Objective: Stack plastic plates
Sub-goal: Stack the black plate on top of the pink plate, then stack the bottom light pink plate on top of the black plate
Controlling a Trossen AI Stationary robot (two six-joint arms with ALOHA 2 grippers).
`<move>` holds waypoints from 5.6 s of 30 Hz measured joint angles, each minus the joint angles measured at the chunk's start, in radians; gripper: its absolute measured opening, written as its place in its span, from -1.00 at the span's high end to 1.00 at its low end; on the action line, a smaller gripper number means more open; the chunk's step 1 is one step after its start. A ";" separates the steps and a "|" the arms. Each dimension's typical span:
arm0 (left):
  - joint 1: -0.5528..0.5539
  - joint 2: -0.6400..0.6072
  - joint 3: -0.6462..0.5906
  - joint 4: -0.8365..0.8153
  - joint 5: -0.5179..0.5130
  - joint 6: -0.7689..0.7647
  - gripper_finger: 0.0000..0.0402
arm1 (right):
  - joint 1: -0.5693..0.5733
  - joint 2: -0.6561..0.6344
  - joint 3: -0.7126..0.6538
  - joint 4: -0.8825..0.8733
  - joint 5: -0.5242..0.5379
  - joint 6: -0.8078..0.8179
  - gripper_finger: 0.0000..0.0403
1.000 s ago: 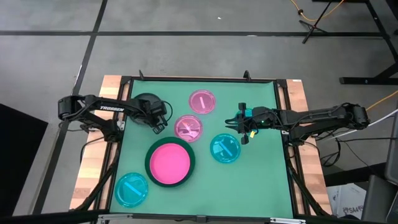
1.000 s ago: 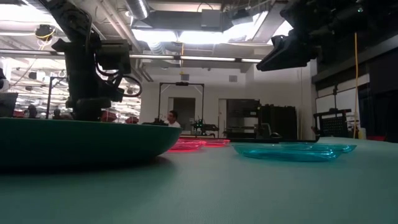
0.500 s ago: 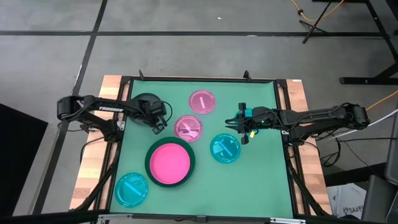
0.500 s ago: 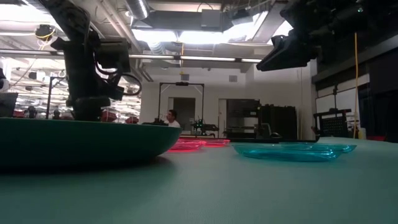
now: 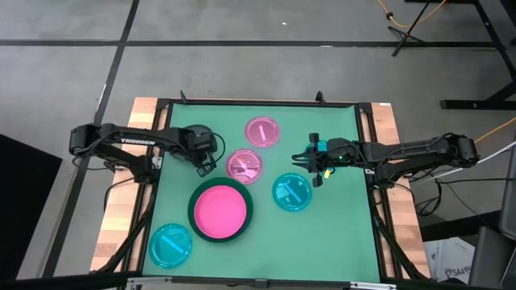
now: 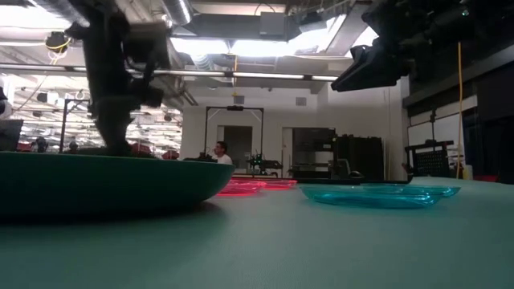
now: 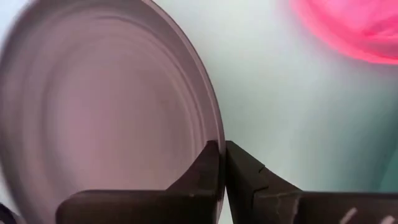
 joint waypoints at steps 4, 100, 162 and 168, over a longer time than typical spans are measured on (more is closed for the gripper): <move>-0.056 0.000 0.096 -0.047 -0.001 -0.001 0.98 | 0.000 0.000 0.000 0.000 0.000 0.000 0.59; -0.841 0.345 0.352 0.087 -0.044 -0.263 0.47 | 0.000 0.000 0.000 -0.003 0.000 0.000 0.59; 0.090 0.316 0.373 0.137 0.158 0.003 0.45 | 0.000 0.000 0.000 -0.004 0.000 0.000 0.59; 0.147 0.367 0.374 0.146 0.165 0.004 0.45 | 0.000 0.000 0.000 -0.004 0.000 0.000 0.59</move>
